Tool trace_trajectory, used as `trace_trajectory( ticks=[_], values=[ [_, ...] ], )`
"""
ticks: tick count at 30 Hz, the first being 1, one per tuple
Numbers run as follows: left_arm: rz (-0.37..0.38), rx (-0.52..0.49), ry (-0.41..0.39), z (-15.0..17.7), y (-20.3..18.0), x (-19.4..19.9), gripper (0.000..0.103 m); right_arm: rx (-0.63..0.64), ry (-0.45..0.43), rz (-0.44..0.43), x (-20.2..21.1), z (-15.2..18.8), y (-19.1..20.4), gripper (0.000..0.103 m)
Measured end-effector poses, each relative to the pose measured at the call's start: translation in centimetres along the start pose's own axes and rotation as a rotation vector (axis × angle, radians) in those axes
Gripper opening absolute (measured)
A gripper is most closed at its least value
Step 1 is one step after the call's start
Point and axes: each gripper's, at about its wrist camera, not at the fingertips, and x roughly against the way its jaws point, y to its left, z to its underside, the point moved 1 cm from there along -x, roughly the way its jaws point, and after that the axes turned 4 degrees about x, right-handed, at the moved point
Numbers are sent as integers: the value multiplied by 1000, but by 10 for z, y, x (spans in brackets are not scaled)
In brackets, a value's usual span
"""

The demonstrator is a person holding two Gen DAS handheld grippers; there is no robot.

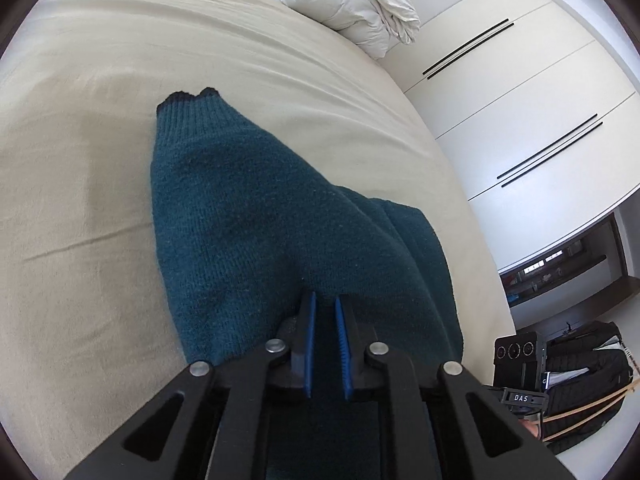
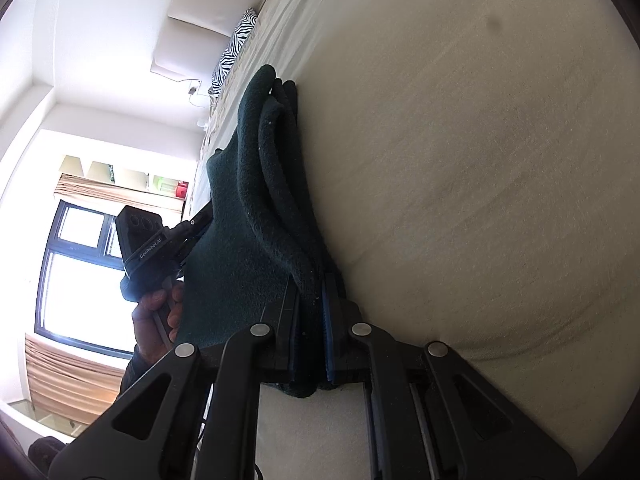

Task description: Fold small clothes

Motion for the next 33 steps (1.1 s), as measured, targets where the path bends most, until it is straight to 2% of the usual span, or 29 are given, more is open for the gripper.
trace_trajectory(
  ticks=[2,3,4,6,9,11,12,13,16,19,20,23,26,28,30,33],
  values=[
    [-2,21,-5,-2,-2,14,10,2,-2,-2,1,1,2,6],
    [-11,13,-29,-3,-7,21,16,-2,-3,-5,2,2,2,6],
    [-9,-6,-57,-5,-14,28,31,-4,-5,-8,3,4,1,6],
    [-2,-42,-83,-11,-27,31,44,-4,-9,-9,2,6,0,6],
    [1,-46,-57,-19,-32,14,44,-1,-17,-13,2,8,0,7],
    [-40,-44,-25,-20,-27,-4,43,0,-18,-20,3,9,-2,7],
    [-73,-53,-14,-18,-24,-14,38,0,-18,-23,3,9,-2,7],
    [-102,-78,-26,-14,-22,-16,36,3,-19,-24,3,10,-2,7],
    [-121,-124,-43,-8,-25,-16,36,5,-18,-36,5,10,-2,7],
    [-140,-123,-40,-5,-30,-3,34,-4,-16,-51,9,9,1,11],
    [-134,-127,-40,-1,-34,5,34,-7,-19,-44,12,9,4,12],
    [-36,-150,-39,21,-48,30,35,5,-59,-29,30,12,18,13],
    [-3,-144,-27,45,-45,40,35,42,-101,-45,46,17,38,13],
    [-9,-122,-20,53,-34,32,32,79,-90,-61,43,20,53,13],
    [-33,-118,-20,55,-28,23,23,101,-63,-51,32,19,62,13],
    [-81,-156,-30,58,-32,16,21,75,-60,21,24,12,58,13]
  ],
)
